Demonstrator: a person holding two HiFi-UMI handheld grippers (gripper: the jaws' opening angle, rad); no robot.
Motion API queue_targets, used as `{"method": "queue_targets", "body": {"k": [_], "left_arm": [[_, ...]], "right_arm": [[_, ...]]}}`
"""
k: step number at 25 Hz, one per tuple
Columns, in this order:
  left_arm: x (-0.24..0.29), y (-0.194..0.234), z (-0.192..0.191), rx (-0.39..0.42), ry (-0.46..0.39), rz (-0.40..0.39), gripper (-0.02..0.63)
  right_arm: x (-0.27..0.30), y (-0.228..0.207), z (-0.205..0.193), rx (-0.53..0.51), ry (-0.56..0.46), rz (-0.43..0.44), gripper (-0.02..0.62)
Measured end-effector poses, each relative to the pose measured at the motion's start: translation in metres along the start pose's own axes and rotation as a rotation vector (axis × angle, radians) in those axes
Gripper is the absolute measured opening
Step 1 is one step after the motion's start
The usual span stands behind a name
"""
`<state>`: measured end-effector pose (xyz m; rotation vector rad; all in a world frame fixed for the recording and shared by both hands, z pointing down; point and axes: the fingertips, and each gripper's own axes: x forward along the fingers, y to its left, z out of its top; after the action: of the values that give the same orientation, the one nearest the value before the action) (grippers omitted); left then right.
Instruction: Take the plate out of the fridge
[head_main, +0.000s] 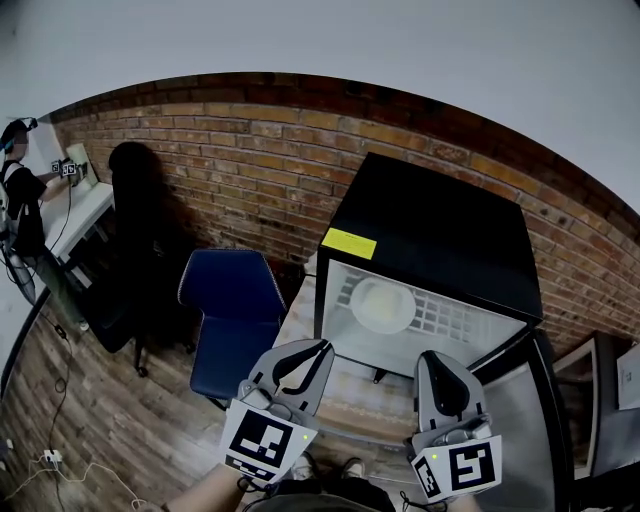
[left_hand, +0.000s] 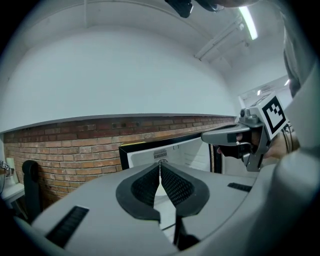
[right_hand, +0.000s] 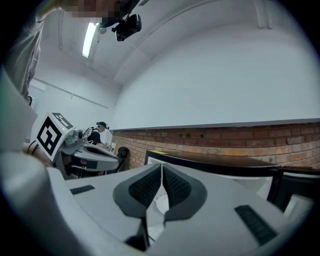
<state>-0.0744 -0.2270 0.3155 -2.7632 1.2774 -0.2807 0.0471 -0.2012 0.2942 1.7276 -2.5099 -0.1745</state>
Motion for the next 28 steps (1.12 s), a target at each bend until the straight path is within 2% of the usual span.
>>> {"method": "queue_targets", "body": {"k": [7, 12, 16, 18, 21, 24, 28], "left_arm": [[0.017, 0.003, 0.001, 0.022, -0.001, 0.023, 0.023], [0.031, 0.007, 0.008, -0.046, -0.046, 0.044, 0.023], [0.044, 0.010, 0.005, -0.121, -0.072, 0.026, 0.023], [0.051, 0.011, 0.004, -0.175, -0.087, 0.008, 0.023], [0.065, 0.011, -0.001, -0.308, -0.108, -0.031, 0.027], [0.079, 0.013, -0.013, -0.447, -0.105, -0.063, 0.116], [0.097, 0.015, -0.040, -0.604, -0.082, -0.060, 0.146]], "right_arm": [[0.011, -0.014, -0.003, 0.010, 0.000, 0.022, 0.032], [0.019, -0.024, -0.001, 0.020, -0.009, 0.030, 0.032], [0.026, -0.028, -0.001, 0.022, -0.016, 0.035, 0.032], [0.029, -0.030, -0.001, 0.021, -0.017, 0.039, 0.032], [0.034, -0.033, -0.002, 0.022, -0.013, 0.043, 0.032], [0.039, -0.036, -0.004, 0.026, -0.009, 0.045, 0.032], [0.043, -0.039, -0.008, 0.029, -0.002, 0.048, 0.032]]}}
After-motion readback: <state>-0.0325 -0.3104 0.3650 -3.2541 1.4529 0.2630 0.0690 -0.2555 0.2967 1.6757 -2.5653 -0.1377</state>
